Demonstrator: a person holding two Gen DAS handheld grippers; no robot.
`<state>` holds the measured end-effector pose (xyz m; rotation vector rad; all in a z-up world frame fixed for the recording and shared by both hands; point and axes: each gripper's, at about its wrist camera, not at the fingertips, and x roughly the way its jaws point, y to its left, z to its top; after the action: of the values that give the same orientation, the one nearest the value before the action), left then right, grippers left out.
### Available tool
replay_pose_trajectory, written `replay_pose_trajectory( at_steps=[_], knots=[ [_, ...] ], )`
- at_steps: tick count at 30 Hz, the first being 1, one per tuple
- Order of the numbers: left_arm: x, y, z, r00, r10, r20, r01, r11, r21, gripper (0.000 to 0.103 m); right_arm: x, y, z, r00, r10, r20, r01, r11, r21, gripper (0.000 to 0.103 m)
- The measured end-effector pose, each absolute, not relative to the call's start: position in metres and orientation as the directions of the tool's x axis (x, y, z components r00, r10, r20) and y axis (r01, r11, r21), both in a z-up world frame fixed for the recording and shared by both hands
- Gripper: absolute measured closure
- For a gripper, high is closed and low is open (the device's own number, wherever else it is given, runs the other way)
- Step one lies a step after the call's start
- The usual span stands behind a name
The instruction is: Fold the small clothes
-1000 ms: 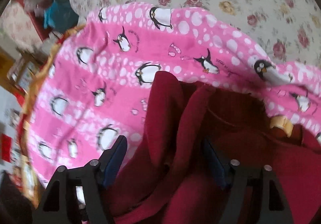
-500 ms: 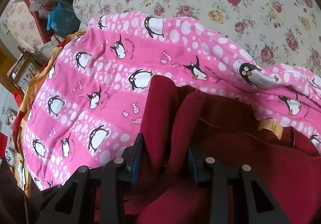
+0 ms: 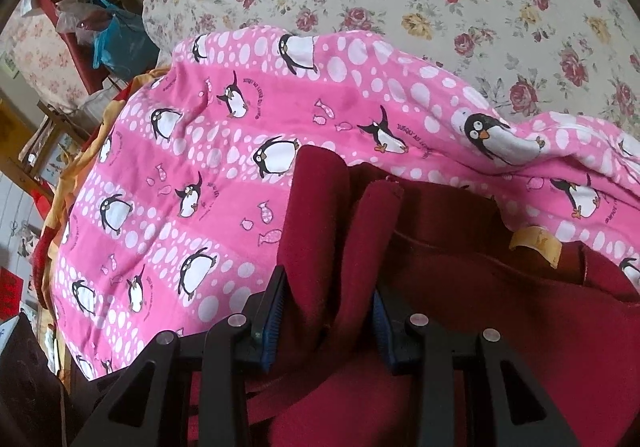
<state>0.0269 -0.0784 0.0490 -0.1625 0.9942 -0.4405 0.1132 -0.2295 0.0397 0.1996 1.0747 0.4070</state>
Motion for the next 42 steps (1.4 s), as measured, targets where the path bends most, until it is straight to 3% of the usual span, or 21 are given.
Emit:
replay_pose_trajectory(
  at_steps=[10,21,25,27,31,42],
  knots=[
    [0.025,-0.079,0.047,0.464,-0.435,-0.772,0.301,0.897,-0.324,0.076,0.112,-0.23,0.039,0.412,0.417,-0.81,-0.225,0.908,0.353,0.066],
    [0.026,-0.079,0.045,0.45,-0.436,-0.779,0.298,0.896,-0.328,0.076,0.11,-0.231,0.036,0.401,0.444,-0.802,-0.208,0.896,0.392,0.066],
    [0.028,-0.08,0.038,0.436,-0.423,-0.794,0.292,0.901,-0.32,0.07,0.109,-0.231,0.037,0.404,0.453,-0.794,-0.216,0.891,0.399,0.066],
    [0.028,-0.08,0.04,0.439,-0.428,-0.79,0.289,0.9,-0.327,0.07,0.107,-0.231,0.04,0.407,0.458,-0.79,-0.227,0.889,0.398,0.072],
    [0.023,-0.083,0.053,0.446,-0.461,-0.767,0.307,0.884,-0.353,0.076,0.1,-0.233,0.053,0.42,0.464,-0.78,-0.25,0.885,0.392,0.077],
    [-0.007,-0.141,0.103,0.425,-0.606,-0.672,0.441,0.787,-0.431,0.082,0.061,-0.304,0.105,0.519,0.455,-0.723,-0.221,0.889,0.401,0.08]
  ],
)
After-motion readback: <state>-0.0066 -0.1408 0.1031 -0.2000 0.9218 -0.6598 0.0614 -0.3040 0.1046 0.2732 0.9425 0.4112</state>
